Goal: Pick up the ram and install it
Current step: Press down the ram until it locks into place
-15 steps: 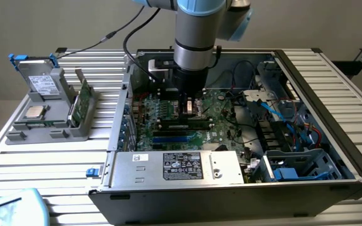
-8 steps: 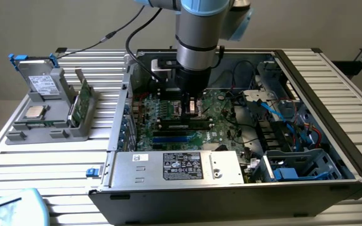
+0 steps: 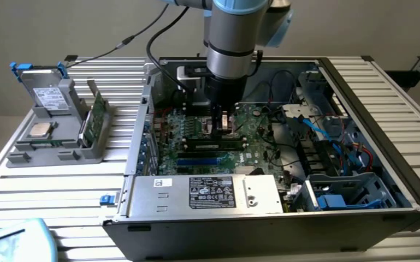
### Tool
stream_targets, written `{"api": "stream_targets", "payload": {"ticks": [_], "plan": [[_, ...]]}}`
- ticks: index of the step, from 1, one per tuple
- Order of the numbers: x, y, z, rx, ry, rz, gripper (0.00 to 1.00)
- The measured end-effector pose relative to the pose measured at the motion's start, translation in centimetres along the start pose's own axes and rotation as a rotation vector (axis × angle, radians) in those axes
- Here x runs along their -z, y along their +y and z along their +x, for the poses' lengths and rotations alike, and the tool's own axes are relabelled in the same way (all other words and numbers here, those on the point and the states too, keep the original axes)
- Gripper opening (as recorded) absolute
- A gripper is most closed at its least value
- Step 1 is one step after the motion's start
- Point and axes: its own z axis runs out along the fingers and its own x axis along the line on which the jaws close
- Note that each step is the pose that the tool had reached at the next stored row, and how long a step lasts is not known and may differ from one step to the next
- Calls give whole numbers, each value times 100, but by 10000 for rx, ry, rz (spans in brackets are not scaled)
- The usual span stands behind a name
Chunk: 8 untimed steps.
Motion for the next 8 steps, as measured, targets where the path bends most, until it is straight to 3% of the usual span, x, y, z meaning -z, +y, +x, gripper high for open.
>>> {"api": "stream_targets", "payload": {"ticks": [8], "plan": [[2,-1,0,0,-1,1,11]]}}
